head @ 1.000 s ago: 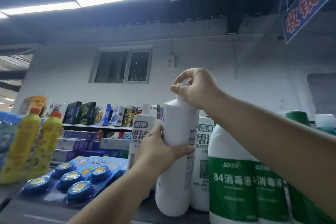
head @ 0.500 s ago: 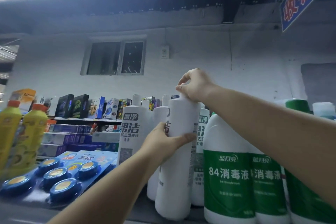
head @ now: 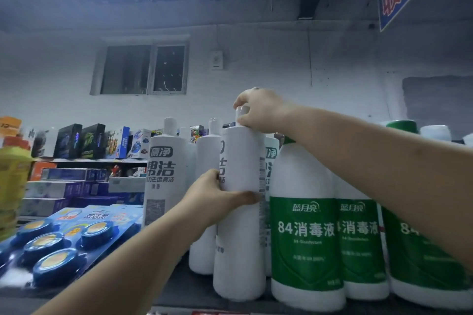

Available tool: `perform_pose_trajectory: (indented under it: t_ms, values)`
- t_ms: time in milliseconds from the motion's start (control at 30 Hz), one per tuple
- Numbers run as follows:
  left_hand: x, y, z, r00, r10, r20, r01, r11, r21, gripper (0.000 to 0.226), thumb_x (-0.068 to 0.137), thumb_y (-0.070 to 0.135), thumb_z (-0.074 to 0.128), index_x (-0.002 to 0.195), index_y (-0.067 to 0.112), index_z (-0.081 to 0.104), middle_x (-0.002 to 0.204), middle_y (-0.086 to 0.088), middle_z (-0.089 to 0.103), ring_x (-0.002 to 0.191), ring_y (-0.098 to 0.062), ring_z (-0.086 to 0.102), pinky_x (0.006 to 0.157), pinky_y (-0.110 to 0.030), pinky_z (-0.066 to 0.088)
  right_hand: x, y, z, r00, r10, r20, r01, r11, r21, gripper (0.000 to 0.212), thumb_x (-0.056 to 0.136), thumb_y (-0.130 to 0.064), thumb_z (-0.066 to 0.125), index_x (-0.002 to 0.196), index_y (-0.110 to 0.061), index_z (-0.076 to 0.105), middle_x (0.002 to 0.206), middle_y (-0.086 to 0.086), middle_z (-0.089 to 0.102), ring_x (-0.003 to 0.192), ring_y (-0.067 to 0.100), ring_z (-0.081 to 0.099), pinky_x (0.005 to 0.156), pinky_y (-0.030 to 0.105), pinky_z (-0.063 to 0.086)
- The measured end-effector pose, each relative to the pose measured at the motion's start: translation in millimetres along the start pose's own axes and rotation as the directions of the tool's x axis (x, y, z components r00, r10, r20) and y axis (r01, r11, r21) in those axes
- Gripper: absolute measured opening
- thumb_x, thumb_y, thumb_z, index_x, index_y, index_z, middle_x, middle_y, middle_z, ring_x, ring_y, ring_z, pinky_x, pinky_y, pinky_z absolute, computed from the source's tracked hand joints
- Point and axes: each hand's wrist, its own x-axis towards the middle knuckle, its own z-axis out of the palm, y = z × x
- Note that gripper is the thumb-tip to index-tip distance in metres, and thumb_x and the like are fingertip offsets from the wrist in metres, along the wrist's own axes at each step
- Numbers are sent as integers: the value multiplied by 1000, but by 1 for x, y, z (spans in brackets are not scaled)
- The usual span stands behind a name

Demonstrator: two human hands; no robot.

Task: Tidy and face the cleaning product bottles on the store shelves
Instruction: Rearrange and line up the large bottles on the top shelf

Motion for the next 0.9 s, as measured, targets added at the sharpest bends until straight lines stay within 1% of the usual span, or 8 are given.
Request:
perform_pose_trajectory:
  t_ms: [133, 233, 300, 367, 533, 633, 733, 900]
  values:
    - [1, 1, 5, 1000, 5, 3, -5, 996, 87, 80, 35, 54, 80, 105, 23, 55, 99, 3, 68, 89, -17, 66, 81, -39, 55, 4, 0, -1, 1000, -19, 11, 19, 998, -55, 36, 90, -14, 48, 125, -15, 55, 135, 3, 49, 120, 22, 47, 85, 20, 36]
    - [-3, 7, 7, 999, 40, -33, -31, 968, 249, 82, 50, 55, 80, 114, 17, 46, 114, -1, 56, 101, -19, 58, 86, -36, 50, 2, 5, -3, 999, -34, 3, 34, 998, -61, 36, 92, -21, 48, 127, -14, 52, 137, 5, 47, 123, 23, 45, 93, 24, 36]
    - [-11, 16, 11, 960, 239, -149, -143, 870, 472, 84, 68, 51, 73, 131, 13, 31, 130, -5, 39, 121, -23, 42, 98, -34, 38, 0, 11, -5, 996, -28, -82, 26, 999, -28, 35, 94, -27, 46, 126, -12, 51, 134, 10, 50, 122, 26, 46, 99, 31, 38]
    - [-21, 34, 20, 865, 467, -184, -280, 753, 595, 89, 78, 48, 64, 142, 14, 12, 145, -5, 23, 136, -22, 21, 111, -34, 24, -4, 20, -12, 969, -40, -245, 36, 999, -20, 32, 95, -27, 45, 120, -10, 53, 126, 15, 53, 116, 31, 50, 96, 34, 41]
    - [-21, 77, 55, 742, 657, -132, -481, 660, 578, 79, 85, 35, 58, 146, 17, 10, 154, -2, 13, 142, -17, 8, 117, -34, 12, -31, 54, -36, 903, -62, -426, 34, 997, -73, 29, 92, -26, 51, 117, -11, 56, 119, 11, 59, 109, 27, 55, 88, 31, 41]
    - [-22, 95, 86, 685, 723, -86, -589, 620, 518, 73, 84, 27, 59, 143, 14, 19, 149, -5, 26, 138, -20, 21, 112, -30, 22, -58, 80, -45, 904, -21, -426, -19, 996, -90, 30, 89, -25, 51, 117, -13, 56, 119, 8, 59, 110, 24, 53, 83, 25, 35]
    - [-26, 106, 125, 660, 750, -35, -651, 596, 470, 68, 85, 23, 57, 142, 13, 21, 144, -2, 31, 132, -18, 30, 99, -25, 30, -93, 107, -56, 920, 27, -390, -70, 993, -96, 31, 89, -23, 50, 118, -14, 55, 123, 7, 57, 115, 23, 50, 91, 29, 37]
    - [-34, 117, 192, 627, 775, 75, -747, 572, 338, 66, 86, 18, 54, 143, 13, 20, 144, -2, 32, 132, -17, 31, 99, -26, 30, -146, 158, -79, 919, 89, -384, -174, 966, -191, 34, 89, -21, 51, 122, -13, 53, 127, 6, 55, 120, 23, 46, 99, 35, 36]
